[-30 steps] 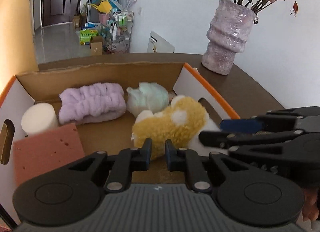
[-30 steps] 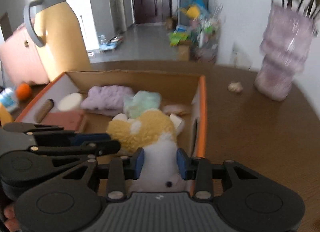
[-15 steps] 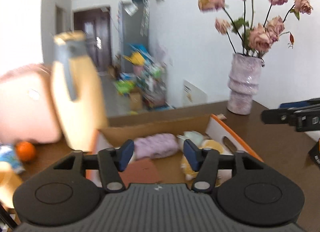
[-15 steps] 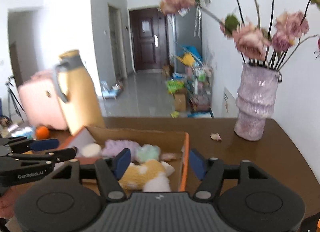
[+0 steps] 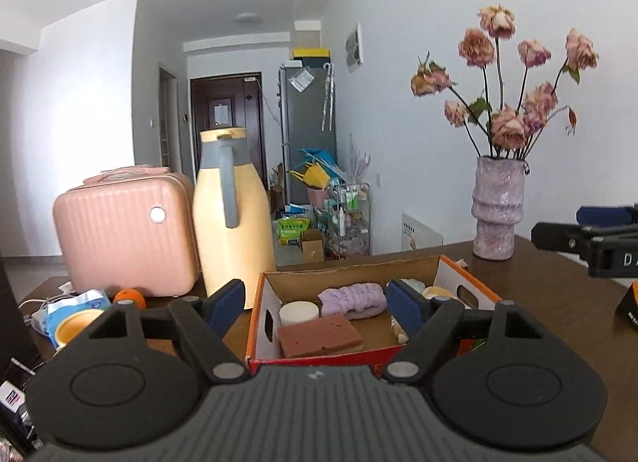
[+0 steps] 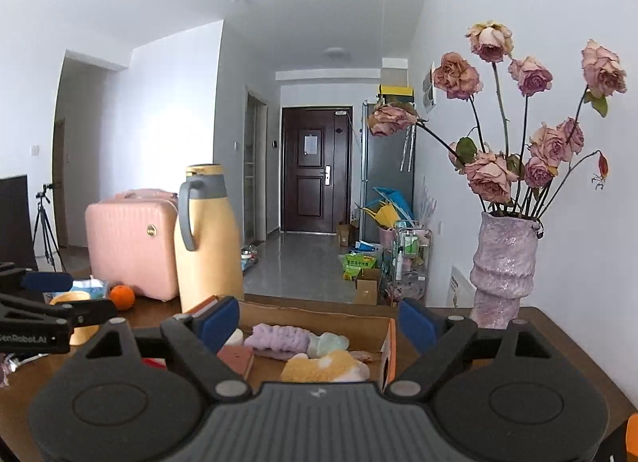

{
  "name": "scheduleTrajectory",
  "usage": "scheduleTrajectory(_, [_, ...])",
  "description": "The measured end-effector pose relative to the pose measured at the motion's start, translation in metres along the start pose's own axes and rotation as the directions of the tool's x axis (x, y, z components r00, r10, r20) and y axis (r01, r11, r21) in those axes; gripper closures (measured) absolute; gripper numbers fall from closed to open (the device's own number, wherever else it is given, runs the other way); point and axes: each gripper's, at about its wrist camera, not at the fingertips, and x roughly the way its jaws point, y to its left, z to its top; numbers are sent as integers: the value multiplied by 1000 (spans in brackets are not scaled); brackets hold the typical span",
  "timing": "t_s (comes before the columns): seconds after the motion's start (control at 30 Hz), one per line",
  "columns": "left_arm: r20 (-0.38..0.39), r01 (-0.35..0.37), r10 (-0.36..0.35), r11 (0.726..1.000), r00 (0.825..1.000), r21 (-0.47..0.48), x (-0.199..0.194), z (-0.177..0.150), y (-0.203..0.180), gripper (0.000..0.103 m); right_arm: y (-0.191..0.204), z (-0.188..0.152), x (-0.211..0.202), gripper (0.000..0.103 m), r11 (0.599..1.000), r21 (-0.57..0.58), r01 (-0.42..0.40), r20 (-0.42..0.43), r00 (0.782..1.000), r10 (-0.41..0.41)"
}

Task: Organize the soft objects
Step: 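Withdraw both tools from the box back over the table, then grasp the purple fabric bundle with both tools together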

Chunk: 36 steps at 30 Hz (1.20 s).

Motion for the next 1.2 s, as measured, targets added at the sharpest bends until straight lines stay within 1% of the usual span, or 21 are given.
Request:
scheduleTrajectory(0.13, [29,-18,19,999,999,-31,-38,-18,5,16,4,-10,-20,16,999,35,-1,5,1000,1])
scheduleTrajectory(0.2, [20,-28,29,999,999,-32,-57,-32,5,16,6,-22,-38,14,998,59,-7,8,1000,6])
scheduleTrajectory(0.27, [31,-31,32,999,999,-35,-79,-49,4,15,8,-36,-54,13,997,77,-10,8,1000,9])
scheduleTrajectory(0.33, [33,-17,18,999,999,-42,-98,-64,4,10,14,-52,-71,13,997,78,-5,-13,1000,6])
scheduleTrajectory(0.43, [7,-6,6,997,1000,-77,-126,-87,9,9,27,-77,-98,13,998,55,-19,-31,999,21])
scheduleTrajectory(0.5, [-12,-11,10,996,1000,-93,-144,-105,12,8,36,-93,-117,13,999,29,-34,-45,998,36])
scheduleTrajectory(0.6, [-76,-7,1,997,997,-79,-160,-131,13,8,46,-125,-148,13,999,10,-47,-59,997,48])
scheduleTrajectory(0.67, [-111,8,-16,997,994,-72,-162,-140,13,8,49,-144,-164,13,998,41,-44,-85,995,48])
scheduleTrajectory(0.77, [-129,20,-29,997,991,-69,-155,-143,11,8,49,-159,-171,13,992,115,-50,-130,989,64])
scheduleTrajectory(0.83, [-129,31,-40,997,991,-75,-150,-143,11,8,50,-159,-169,13,993,110,-46,-137,989,61])
scheduleTrajectory(0.93, [-134,36,-47,996,990,-80,-144,-143,13,8,51,-153,-166,13,998,62,-17,-123,992,24])
scheduleTrajectory(1.0, [-144,34,-46,995,988,-89,-138,-143,15,8,49,-151,-165,13,998,56,-3,-116,993,9])
scheduleTrajectory(1.17, [-164,23,-40,994,986,-108,-116,-139,25,8,47,-145,-146,16,997,80,-11,-142,990,22])
scheduleTrajectory(1.2, [-165,19,-38,993,986,-113,-110,-138,28,8,49,-143,-141,18,997,76,-15,-144,989,26])
